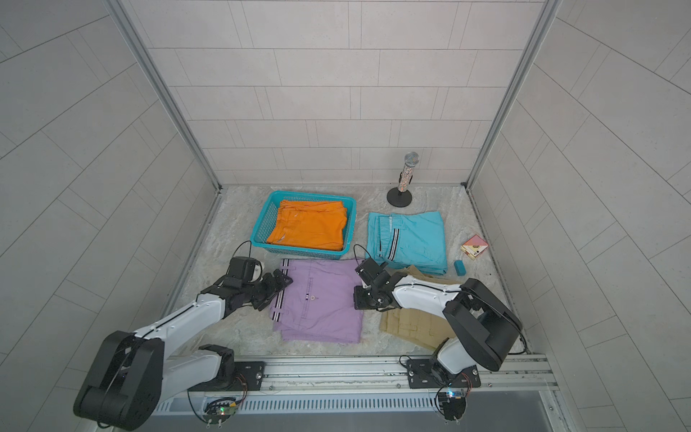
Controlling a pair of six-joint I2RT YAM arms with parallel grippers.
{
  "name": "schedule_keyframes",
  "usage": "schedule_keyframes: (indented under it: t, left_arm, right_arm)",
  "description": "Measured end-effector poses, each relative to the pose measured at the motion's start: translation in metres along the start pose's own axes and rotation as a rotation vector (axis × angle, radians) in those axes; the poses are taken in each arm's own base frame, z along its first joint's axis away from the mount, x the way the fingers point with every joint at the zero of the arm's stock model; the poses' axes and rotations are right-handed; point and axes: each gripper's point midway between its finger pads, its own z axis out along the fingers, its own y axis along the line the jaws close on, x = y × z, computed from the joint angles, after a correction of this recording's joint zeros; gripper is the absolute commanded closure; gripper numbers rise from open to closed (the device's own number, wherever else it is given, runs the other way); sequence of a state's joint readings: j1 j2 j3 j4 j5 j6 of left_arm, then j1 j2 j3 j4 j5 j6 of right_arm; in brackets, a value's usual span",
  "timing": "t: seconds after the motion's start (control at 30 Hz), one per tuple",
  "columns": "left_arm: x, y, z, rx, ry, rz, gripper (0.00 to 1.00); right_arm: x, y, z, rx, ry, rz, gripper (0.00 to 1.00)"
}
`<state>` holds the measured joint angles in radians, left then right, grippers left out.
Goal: Put the folded long pants in the basket
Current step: Pick up the long pant at the center of the board, then place the long pant in the basket.
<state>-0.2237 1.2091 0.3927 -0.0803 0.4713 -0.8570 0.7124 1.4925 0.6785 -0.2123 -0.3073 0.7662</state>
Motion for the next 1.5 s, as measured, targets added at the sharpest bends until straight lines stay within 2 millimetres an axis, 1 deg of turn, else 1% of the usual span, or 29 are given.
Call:
schedule_keyframes:
  t: [0.07,0.13,0.17,0.23,0.27,0.3,0.33,0.5,0.53,0.6,0.7,0.73,0.8,0.87,0.9,0.97,1.07,1.17,1.23,1.3,1.4,1.5]
  left_arm:
    - [0.002,-0.004,0.007,0.014,0.009,0.018,0.18]
    - [0.003,-0.008,0.012,0.04,0.009,0.041,0.27]
    - [0.004,-0.008,0.014,0.052,0.005,0.048,0.35]
    - [0.005,-0.005,0.018,0.059,-0.001,0.055,0.62]
    - [0.007,-0.002,0.02,0.052,-0.003,0.056,0.78]
    - [0.008,0.002,0.022,0.046,-0.002,0.056,0.91]
    - [0.011,0.005,0.024,0.043,0.006,0.054,0.99]
    - [0.011,0.002,0.024,0.055,0.013,0.065,1.0]
    - [0.009,-0.002,0.022,0.062,0.007,0.069,1.0]
    - [0.013,0.0,0.016,0.045,0.018,0.062,1.0]
    - [0.025,0.001,-0.007,-0.002,0.047,0.042,1.0]
    - [0.027,-0.003,-0.018,-0.008,0.046,0.042,1.0]
    - [0.025,-0.019,-0.042,0.004,0.025,0.051,1.0]
    - [0.016,-0.048,-0.075,0.047,-0.025,0.077,1.0]
    - [0.011,-0.06,-0.087,0.067,-0.046,0.09,1.0]
    - [0.001,-0.091,-0.116,0.116,-0.086,0.126,1.0]
    - [-0.009,-0.119,-0.141,0.131,-0.104,0.163,1.0]
    - [-0.022,-0.143,-0.159,0.117,-0.111,0.201,1.0]
    - [-0.035,-0.16,-0.168,0.114,-0.121,0.229,1.0]
    - [-0.049,-0.176,-0.174,0.116,-0.132,0.252,1.0]
    - [-0.078,-0.197,-0.174,0.105,-0.139,0.275,1.0]
    - [-0.11,-0.211,-0.163,0.089,-0.132,0.279,1.0]
  right_arm:
    - [-0.001,0.001,0.001,-0.001,0.003,-0.001,1.0]
    - [-0.002,0.002,0.001,-0.002,0.004,0.0,1.0]
    - [-0.002,0.003,0.001,-0.003,0.005,-0.001,1.0]
    - [-0.002,0.003,0.001,-0.002,0.007,-0.001,1.0]
    - [-0.002,0.003,0.001,-0.003,0.007,-0.001,1.0]
    - [-0.002,0.003,0.001,-0.002,0.008,-0.001,1.0]
    - [-0.002,0.003,0.001,-0.004,0.006,-0.001,1.0]
    - [-0.002,0.005,0.001,-0.005,0.003,-0.01,1.0]
    - [-0.001,0.006,0.0,-0.006,0.001,-0.015,1.0]
    - [0.002,0.01,-0.004,-0.009,0.004,-0.027,1.0]
    - [0.008,0.023,-0.022,-0.037,-0.004,-0.065,1.0]
    - [0.009,0.03,-0.031,-0.052,-0.013,-0.081,1.0]
    - [0.003,0.044,-0.054,-0.084,-0.053,-0.101,1.0]
    - [-0.009,0.059,-0.084,-0.119,-0.117,-0.117,1.0]
    - [-0.014,0.065,-0.095,-0.132,-0.144,-0.123,1.0]
    - [-0.027,0.079,-0.127,-0.165,-0.213,-0.141,1.0]
    - [-0.041,0.095,-0.165,-0.2,-0.294,-0.161,1.0]
    - [-0.055,0.109,-0.197,-0.216,-0.36,-0.186,1.0]
    - [-0.067,0.118,-0.213,-0.219,-0.393,-0.202,1.0]
    - [-0.082,0.125,-0.224,-0.216,-0.421,-0.208,1.0]
    - [-0.108,0.129,-0.228,-0.192,-0.452,-0.204,1.0]
    - [-0.135,0.13,-0.22,-0.156,-0.461,-0.195,1.0]
